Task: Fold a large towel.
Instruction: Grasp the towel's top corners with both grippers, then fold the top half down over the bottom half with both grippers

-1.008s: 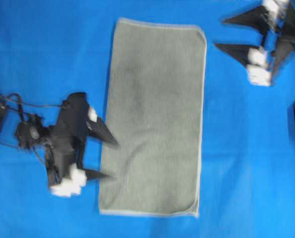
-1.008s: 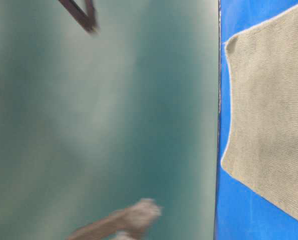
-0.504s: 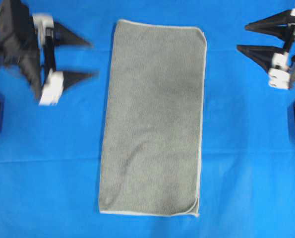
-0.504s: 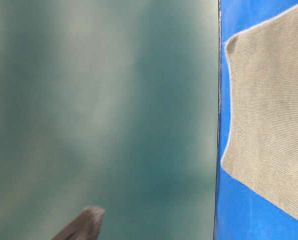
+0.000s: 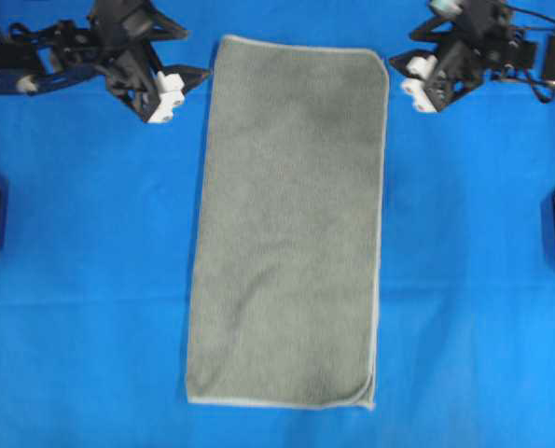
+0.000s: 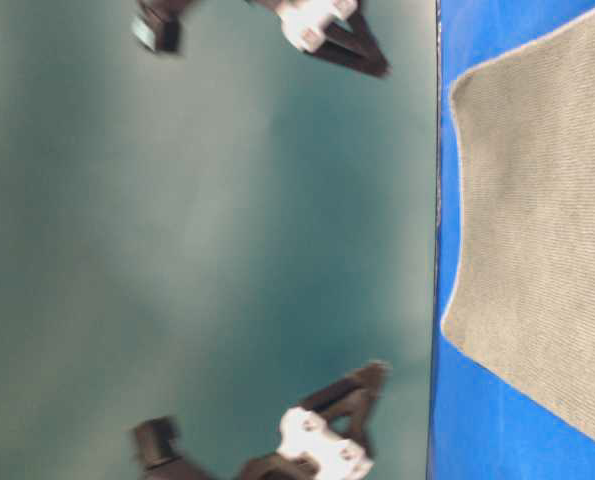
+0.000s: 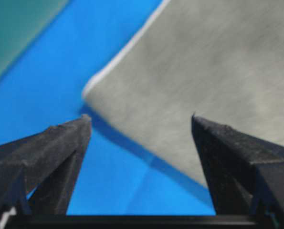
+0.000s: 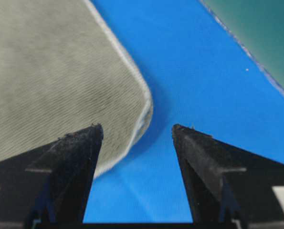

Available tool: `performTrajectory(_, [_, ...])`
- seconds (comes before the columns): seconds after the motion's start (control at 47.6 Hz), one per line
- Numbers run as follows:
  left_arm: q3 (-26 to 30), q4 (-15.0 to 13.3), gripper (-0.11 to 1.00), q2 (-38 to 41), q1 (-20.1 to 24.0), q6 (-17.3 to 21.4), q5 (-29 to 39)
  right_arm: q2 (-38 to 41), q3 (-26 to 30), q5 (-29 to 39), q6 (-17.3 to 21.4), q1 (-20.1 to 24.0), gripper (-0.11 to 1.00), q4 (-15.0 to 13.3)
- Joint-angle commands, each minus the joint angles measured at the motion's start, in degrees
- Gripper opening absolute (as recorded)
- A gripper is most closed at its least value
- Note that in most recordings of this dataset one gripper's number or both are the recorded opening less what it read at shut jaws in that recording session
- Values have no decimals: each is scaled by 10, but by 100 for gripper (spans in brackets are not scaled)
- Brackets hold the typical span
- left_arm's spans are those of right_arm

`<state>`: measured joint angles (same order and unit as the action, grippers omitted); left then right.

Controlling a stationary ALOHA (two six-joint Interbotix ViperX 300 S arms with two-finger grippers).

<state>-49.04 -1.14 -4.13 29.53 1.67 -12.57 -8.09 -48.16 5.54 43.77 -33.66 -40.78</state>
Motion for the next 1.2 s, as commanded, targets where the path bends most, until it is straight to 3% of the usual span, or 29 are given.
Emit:
performTrajectory(0.0, [18, -1, 81, 41, 8, 1, -45, 51, 37, -16, -3, -8, 63, -6])
performTrajectory(0.168, [47, -1, 81, 108, 18, 1, -82, 125, 72, -42, -4, -12, 63, -9])
performTrajectory(0.504, [112, -2, 76, 211, 31, 2, -67, 185, 92, -47, -4, -24, 62, -9])
performTrajectory(0.588, [113, -2, 62, 210, 31, 2, -60, 184, 88, -46, -8, -22, 59, -9])
performTrajectory(0.63, [113, -2, 51, 210, 31, 2, -59, 183, 85, -45, -10, -22, 52, -11])
performTrajectory(0.714, [113, -2, 27, 210, 31, 2, -56, 182, 83, -48, -11, -22, 30, -14])
performTrajectory(0.819, [114, -1, 5, 210, 30, 2, -54, 181, 84, -52, -11, -22, 5, -22])
performTrajectory(0.966, [116, -2, 3, 189, 37, 4, -51, 176, 95, -43, -11, -33, 5, -31])
performTrajectory(1.175, [134, -2, 3, 134, 70, 37, -32, 132, 116, -29, -13, -66, 5, -39])
